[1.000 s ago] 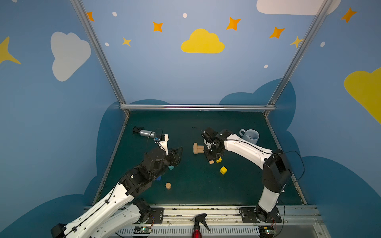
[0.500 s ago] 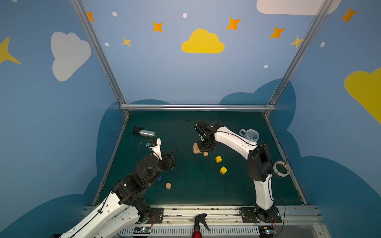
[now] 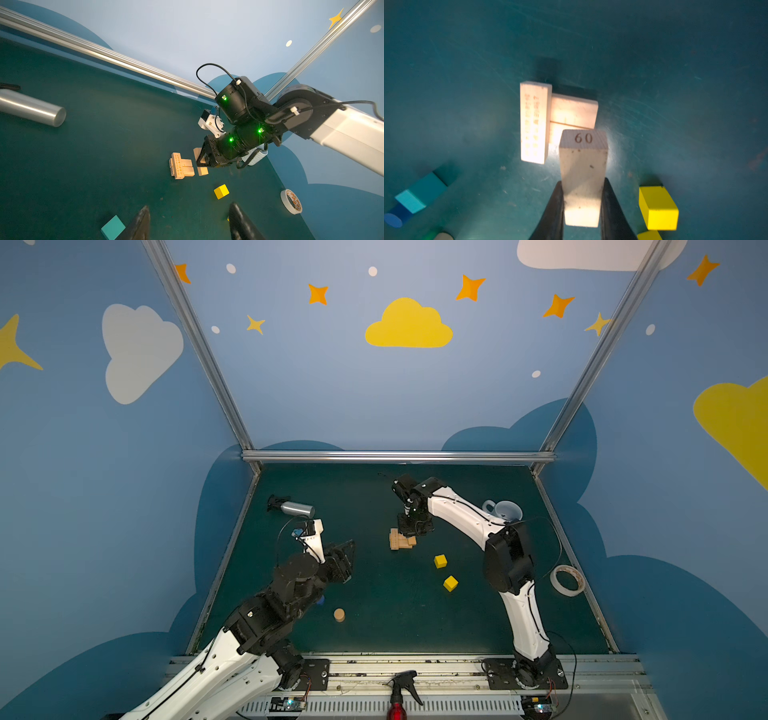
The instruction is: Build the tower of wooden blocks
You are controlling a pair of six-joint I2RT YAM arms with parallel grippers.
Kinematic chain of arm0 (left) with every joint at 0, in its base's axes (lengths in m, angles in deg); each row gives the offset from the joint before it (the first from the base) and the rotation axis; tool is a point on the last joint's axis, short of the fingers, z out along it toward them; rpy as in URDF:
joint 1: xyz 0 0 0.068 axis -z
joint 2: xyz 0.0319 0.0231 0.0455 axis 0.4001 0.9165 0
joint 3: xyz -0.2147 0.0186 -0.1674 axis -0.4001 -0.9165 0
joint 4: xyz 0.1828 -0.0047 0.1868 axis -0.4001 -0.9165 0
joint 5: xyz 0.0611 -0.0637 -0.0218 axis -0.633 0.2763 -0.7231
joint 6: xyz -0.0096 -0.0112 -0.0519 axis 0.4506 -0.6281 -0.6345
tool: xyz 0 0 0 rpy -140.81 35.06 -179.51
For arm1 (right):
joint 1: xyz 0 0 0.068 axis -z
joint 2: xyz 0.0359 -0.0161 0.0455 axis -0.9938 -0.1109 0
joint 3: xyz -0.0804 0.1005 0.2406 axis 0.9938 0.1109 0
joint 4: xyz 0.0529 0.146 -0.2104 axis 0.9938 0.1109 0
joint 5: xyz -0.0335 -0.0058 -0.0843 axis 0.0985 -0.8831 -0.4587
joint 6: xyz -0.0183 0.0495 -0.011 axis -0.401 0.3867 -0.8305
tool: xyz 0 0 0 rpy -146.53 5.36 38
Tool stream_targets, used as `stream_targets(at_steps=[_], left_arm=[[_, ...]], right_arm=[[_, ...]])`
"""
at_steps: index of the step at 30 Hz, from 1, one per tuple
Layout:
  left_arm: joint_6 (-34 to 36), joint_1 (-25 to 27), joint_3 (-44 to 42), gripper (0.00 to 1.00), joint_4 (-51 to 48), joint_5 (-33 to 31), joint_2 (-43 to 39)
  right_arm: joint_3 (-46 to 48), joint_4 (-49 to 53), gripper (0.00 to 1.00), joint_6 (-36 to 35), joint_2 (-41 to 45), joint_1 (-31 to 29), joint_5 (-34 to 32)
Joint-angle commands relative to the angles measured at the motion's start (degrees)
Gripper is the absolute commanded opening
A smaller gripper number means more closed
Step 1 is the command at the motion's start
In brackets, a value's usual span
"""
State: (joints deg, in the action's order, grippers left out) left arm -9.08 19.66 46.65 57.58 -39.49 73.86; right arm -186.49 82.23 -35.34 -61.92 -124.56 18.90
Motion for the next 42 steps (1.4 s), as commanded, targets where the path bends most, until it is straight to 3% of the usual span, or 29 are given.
stream_targets(at_steps=[1,12,42], left_arm=[[1.03,-0.16,-0.63,0.6,-0.85,-1.45,-1.6],[1.98,-0.36,-2.46,0.62,-0.49,-2.93,-6.14],[2.14,-0.8,-1.88,0.63,-1.89,-3.51,-5.43]], right_arm=[[-3.12,2.45,0.0,1.07,-2.27,0.55,0.81],[-8.21,3.88,0.0,2.86,-7.68,1.46,1.56],[-11.01,5.05,0.03,3.52,-11.28,1.9,2.2]])
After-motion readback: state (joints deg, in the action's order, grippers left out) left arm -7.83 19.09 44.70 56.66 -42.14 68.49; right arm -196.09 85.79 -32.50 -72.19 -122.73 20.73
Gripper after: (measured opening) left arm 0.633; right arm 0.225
